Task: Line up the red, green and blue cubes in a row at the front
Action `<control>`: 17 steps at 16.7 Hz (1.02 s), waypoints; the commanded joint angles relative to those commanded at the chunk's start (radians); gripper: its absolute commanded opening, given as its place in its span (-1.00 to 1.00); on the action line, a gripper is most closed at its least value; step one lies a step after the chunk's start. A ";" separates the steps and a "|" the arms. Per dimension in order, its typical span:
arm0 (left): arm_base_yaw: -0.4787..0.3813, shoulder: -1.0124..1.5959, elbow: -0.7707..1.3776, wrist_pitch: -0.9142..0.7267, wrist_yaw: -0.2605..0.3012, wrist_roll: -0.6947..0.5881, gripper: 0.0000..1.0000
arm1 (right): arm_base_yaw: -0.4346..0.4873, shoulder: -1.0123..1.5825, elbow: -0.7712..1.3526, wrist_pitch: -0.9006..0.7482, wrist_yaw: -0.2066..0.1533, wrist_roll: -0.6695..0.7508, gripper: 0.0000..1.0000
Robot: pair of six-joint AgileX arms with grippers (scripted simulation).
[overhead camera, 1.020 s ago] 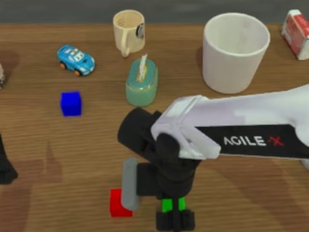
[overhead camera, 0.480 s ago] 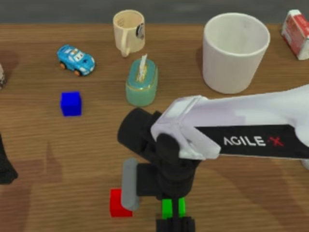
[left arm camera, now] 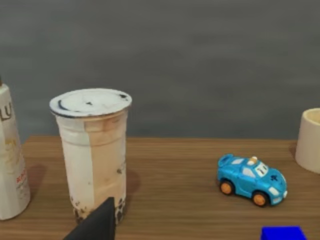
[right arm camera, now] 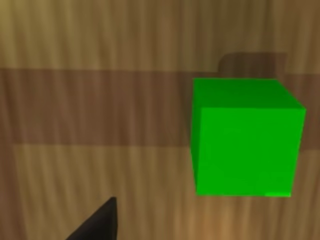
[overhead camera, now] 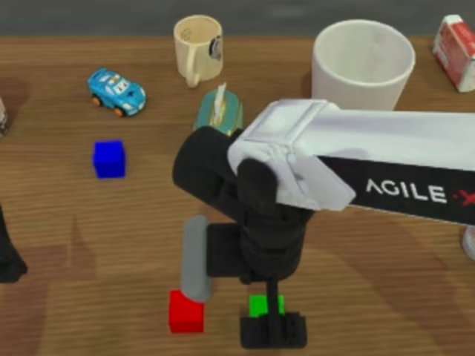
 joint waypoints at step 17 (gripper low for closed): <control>-0.063 0.673 0.630 -0.388 0.005 -0.077 1.00 | -0.283 -0.585 -0.386 0.327 -0.044 0.170 1.00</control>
